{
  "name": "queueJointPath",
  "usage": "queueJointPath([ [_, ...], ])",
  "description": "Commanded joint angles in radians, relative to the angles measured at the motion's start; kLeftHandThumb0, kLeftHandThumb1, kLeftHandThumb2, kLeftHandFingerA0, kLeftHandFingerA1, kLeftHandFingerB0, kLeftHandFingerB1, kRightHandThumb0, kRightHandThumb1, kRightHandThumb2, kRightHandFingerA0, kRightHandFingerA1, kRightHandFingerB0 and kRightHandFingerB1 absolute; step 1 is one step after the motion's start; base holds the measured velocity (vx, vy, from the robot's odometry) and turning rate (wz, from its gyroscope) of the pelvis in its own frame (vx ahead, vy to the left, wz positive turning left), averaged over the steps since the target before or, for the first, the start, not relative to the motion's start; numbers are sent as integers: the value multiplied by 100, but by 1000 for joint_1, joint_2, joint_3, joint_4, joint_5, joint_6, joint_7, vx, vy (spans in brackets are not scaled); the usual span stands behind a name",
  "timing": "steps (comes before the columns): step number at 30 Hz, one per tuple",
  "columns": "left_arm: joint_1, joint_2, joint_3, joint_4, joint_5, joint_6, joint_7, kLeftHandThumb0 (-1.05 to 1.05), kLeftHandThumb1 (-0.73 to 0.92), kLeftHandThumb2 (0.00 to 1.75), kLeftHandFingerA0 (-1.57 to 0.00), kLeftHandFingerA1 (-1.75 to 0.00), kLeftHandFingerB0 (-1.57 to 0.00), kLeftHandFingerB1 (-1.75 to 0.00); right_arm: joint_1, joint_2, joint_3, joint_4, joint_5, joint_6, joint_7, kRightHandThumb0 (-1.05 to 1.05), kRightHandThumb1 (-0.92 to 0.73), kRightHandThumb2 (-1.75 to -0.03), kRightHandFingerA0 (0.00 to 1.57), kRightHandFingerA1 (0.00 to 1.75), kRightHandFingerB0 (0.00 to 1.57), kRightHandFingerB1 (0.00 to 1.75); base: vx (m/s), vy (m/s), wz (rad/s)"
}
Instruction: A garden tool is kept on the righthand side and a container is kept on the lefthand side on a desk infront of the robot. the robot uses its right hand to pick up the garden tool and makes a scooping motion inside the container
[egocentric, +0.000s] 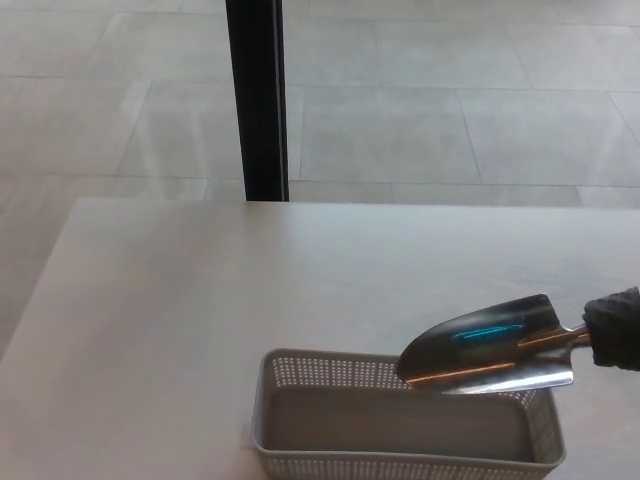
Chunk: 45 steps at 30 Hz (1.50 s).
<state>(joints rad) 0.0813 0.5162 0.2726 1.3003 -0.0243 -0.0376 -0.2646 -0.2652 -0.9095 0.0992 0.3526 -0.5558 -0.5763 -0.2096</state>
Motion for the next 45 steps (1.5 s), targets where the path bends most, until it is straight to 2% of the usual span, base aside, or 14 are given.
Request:
queueJointPath([
  [1, 4, 20, 1, 2, -4, -14, -3, -54, 69, 60, -51, -58, -51, -46, 0, -38, -49, 20, 37, -25, 64, -16, -59, -86, 85, 175, 71, 151, 0, 0, 0],
  [4, 0, 23, -5, 4, 3, -8, 3, -55, 69, 60, -52, -55, -49, -45, -4, -55, -55, 19, 30, -10, 113, -19, -58, -90, 88, 174, 72, 150, 0, 0, 0],
  [7, -3, 23, 4, 5, -8, 0, 0, -54, 67, 60, -50, -57, -49, -45, -15, -80, -56, 33, 10, -26, 119, -18, -57, -92, 88, 167, 79, 133, 0, 0, 0],
  [14, 4, 19, 12, 7, -15, 9, 4, -51, 68, 60, -54, -59, -50, -46, -19, -140, -68, 40, -21, -27, 139, -16, -57, -87, 86, 173, 72, 147, 0, 0, 0],
  [16, 6, 19, 9, 6, -9, 0, 6, -54, 67, 60, -52, -57, -49, -46, -25, -151, -64, 51, -44, -45, 115, -16, -53, -88, 87, 173, 79, 135, 0, 0, 0],
  [20, 3, 16, 9, 4, -8, 3, 8, -54, 67, 60, -50, -62, -48, -48, -25, -164, -64, 57, -50, -55, 117, -18, -54, -87, 88, 174, 80, 136, 0, 0, 0],
  [23, -2, 20, 10, 5, -5, 5, 8, -54, 69, 60, -51, -58, -48, -45, -14, -165, -64, 38, -53, -47, 134, -16, -54, -84, 85, 175, 67, 152, 0, 0, 0],
  [27, 2, 24, 15, 2, -12, -1, -12, -57, 65, 60, -49, -57, -48, -45, 14, -173, -60, -31, -52, -26, 196, -19, -58, -80, 82, 175, 65, 152, 0, 0, 0],
  [32, -5, 23, 13, 3, -9, -4, -8, -55, 66, 60, -55, -58, -51, -45, 43, -177, -43, -72, -156, -74, 120, -23, -58, -79, 87, 175, 68, 152, 0, 0, 0],
  [40, -13, 22, 7, 4, -2, -8, -6, -55, 67, 60, -55, -59, -52, -46, 80, -181, -14, -156, -289, 11, 132, -28, -58, -76, 87, 175, 68, 154, 0, 0, 0],
  [41, -14, 23, 6, 1, -3, 0, -10, -54, 66, 60, -53, -59, -49, -46, 82, -184, 5, -177, -314, 29, 167, -29, -62, -65, 87, 175, 70, 150, 0, 0, 0],
  [43, -16, 21, 9, 7, -5, -1, -7, -54, 67, 60, -55, -57, -51, -45, 89, -183, 6, -184, -315, 34, 168, -32, -66, -64, 87, 175, 70, 150, 0, 0, 0],
  [44, -20, 23, 12, 9, -7, 6, -10, -53, 67, 60, -56, -58, -51, -47, 91, -184, 14, -188, -334, 42, 161, -42, -48, -89, 119, 139, 88, 119, 0, 0, 0],
  [45, -19, 22, 17, 9, -13, 4, -13, -55, 64, 59, -53, -57, -50, -45, 95, -182, 21, -193, -325, 47, 188, -42, -54, -94, 117, 137, 83, 112, 0, 0, 0],
])
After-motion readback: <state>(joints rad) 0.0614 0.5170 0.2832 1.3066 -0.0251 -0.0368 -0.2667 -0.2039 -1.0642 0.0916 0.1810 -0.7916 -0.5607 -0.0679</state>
